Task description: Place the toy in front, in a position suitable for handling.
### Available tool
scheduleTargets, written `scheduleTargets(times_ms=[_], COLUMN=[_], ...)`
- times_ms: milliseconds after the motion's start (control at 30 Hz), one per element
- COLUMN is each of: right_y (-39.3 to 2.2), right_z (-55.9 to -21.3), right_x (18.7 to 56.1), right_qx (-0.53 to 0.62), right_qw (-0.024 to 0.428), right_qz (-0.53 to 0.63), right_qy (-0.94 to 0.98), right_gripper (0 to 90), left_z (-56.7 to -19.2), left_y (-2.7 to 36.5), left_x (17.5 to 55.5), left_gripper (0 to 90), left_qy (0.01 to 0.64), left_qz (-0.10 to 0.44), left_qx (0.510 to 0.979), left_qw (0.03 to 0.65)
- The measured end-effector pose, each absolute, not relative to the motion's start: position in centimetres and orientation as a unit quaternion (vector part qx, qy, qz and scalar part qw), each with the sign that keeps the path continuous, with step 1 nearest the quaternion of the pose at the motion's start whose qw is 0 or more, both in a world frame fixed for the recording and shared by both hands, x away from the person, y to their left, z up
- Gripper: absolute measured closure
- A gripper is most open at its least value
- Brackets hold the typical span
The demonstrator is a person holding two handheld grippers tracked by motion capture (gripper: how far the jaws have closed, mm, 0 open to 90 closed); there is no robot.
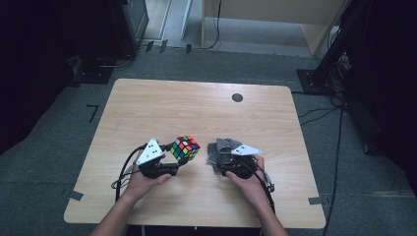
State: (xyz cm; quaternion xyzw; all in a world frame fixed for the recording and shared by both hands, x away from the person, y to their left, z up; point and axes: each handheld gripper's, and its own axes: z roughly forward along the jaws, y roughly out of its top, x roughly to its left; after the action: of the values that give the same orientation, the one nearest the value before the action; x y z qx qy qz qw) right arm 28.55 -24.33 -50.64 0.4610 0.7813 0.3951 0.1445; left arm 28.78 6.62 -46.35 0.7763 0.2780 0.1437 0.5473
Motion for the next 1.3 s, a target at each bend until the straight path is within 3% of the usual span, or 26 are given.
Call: scheduleTargets(times_ms=[233, 500, 600, 800, 1100, 1300], right_y=[-25.8, -27.7, -28.2, -28.6, -25.9, -25.0], right_z=[-48.5, -48.4, -48.1, -48.4, -50.2, -51.5], right_x=[27.9, 27.3, 26.8, 26.4, 26.3, 26.6], right_qx=[0.448, 0.462, 0.458, 0.464, 0.453, 0.467], right_qw=[0.141, 0.171, 0.188, 0.200, 0.220, 0.247], right_qz=[0.397, 0.409, 0.420, 0.437, 0.421, 0.423], right_qy=[0.788, 0.768, 0.760, 0.744, 0.754, 0.736], right_gripper=[18.3, 16.7, 16.8, 18.1, 18.6, 26.9], left_z=[-47.3, -48.6, -49.3, -49.7, -50.2, -50.6], left_y=[6.4, 5.1, 4.8, 4.5, 4.3, 4.1], left_x=[29.5, 30.4, 31.0, 31.7, 32.3, 32.4], left_gripper=[34.1, 34.0, 34.1, 34.0, 32.6, 32.2], left_qy=[0.311, 0.357, 0.374, 0.394, 0.408, 0.408], left_qz=[0.144, 0.215, 0.213, 0.208, 0.211, 0.213], left_qx=[0.778, 0.805, 0.815, 0.810, 0.800, 0.800], left_qw=[0.527, 0.421, 0.389, 0.381, 0.387, 0.384])
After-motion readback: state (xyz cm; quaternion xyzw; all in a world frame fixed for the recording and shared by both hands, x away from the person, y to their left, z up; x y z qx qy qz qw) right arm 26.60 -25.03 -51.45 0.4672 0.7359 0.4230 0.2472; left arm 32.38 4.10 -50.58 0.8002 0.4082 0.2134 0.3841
